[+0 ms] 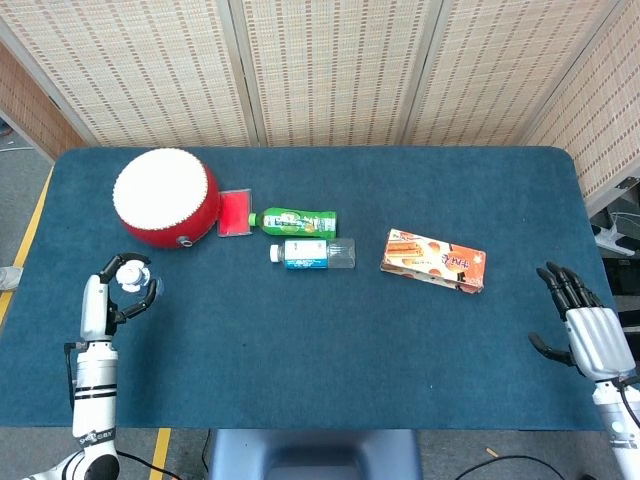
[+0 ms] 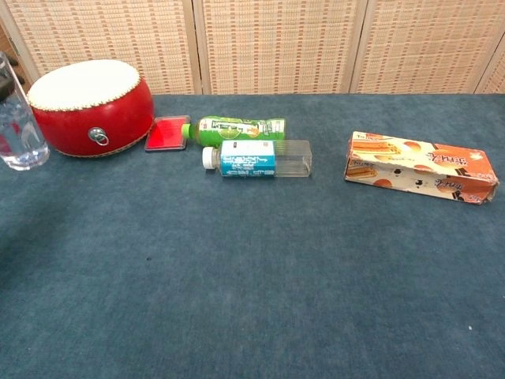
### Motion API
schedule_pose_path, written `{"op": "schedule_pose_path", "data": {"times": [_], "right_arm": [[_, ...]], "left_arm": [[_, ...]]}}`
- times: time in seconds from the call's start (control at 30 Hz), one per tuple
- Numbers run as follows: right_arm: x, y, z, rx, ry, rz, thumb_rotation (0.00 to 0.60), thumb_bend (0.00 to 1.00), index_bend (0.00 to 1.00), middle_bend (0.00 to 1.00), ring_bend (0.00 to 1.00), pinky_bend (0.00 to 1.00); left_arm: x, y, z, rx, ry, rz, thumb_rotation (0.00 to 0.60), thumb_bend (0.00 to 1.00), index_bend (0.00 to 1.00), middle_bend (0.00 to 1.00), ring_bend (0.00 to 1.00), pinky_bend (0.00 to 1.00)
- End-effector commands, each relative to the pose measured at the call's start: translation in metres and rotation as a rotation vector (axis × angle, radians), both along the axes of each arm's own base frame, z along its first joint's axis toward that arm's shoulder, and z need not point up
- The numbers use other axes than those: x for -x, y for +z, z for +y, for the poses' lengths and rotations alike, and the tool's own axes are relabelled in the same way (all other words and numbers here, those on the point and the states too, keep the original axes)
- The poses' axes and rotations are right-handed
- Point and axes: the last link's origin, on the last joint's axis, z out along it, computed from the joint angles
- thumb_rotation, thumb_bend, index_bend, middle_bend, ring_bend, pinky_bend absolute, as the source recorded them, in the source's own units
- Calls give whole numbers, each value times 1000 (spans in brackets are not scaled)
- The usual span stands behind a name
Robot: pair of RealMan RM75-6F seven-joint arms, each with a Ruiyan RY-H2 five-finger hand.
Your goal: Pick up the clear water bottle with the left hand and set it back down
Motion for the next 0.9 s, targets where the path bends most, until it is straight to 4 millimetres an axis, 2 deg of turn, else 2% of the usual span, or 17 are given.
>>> {"op": "schedule_pose_path", "data": {"times": [0.03, 0.17, 0.63, 0.8, 0.9], "right_arm": [[0, 0, 0, 0, 1, 0, 600, 168, 0, 0, 0, 204], [0, 0, 0, 0, -2, 0, 600, 168, 0, 0, 0, 204], [1, -2, -1, -17, -16, 5, 600, 168, 0, 0, 0, 204], [1, -1, -1, -12, -17, 2, 600, 168, 0, 0, 0, 204], [1, -1, -1, -13, -19, 2, 600, 168, 0, 0, 0, 204]], "left_arm": [[-6, 10, 0, -35, -19, 0, 600, 643, 740, 723, 546, 466], [0, 0, -3, 18, 8, 0, 600, 642, 740, 724, 546, 466], [24, -57, -2, 168, 121, -33, 600, 643, 735, 710, 542, 462], [31, -66, -3, 176, 141, -22, 600, 644, 631, 661, 510, 423], [32, -69, -4, 201, 147, -51, 600, 624, 522, 614, 475, 386]]}}
